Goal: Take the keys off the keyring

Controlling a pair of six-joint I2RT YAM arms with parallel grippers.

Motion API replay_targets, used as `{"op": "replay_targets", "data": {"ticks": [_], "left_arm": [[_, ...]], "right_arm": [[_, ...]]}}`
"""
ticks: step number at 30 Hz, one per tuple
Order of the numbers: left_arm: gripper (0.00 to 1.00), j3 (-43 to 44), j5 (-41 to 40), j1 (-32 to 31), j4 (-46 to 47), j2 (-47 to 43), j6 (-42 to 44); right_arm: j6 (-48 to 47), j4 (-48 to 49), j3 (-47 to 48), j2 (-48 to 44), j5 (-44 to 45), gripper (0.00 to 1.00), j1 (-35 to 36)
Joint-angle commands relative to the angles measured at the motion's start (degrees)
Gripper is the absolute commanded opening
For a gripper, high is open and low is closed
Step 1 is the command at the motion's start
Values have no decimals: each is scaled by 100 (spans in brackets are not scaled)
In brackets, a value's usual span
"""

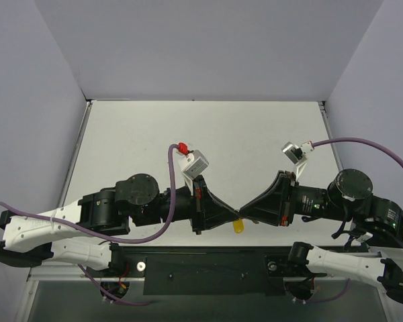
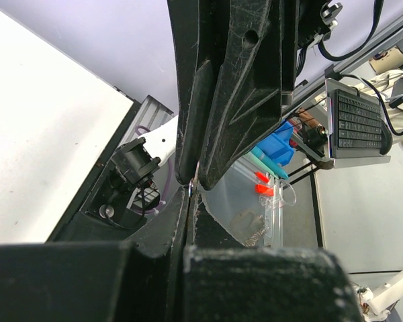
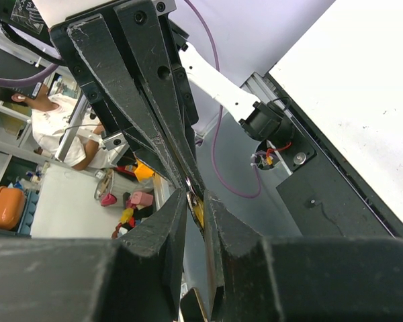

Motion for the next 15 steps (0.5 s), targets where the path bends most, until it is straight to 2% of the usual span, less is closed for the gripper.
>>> {"op": "replay_targets", "data": {"ticks": [1, 12, 15], "left_arm": [[0, 360, 10, 18, 449, 47, -87], [0, 343, 9, 62, 458, 47, -123], [0, 325, 27, 53, 467, 47, -123]], "right_arm": [[-60, 82, -12, 259, -91, 12, -27], [-42, 126, -82, 276, -118, 11, -10], [-34, 135, -143, 294, -109, 6, 16]]}}
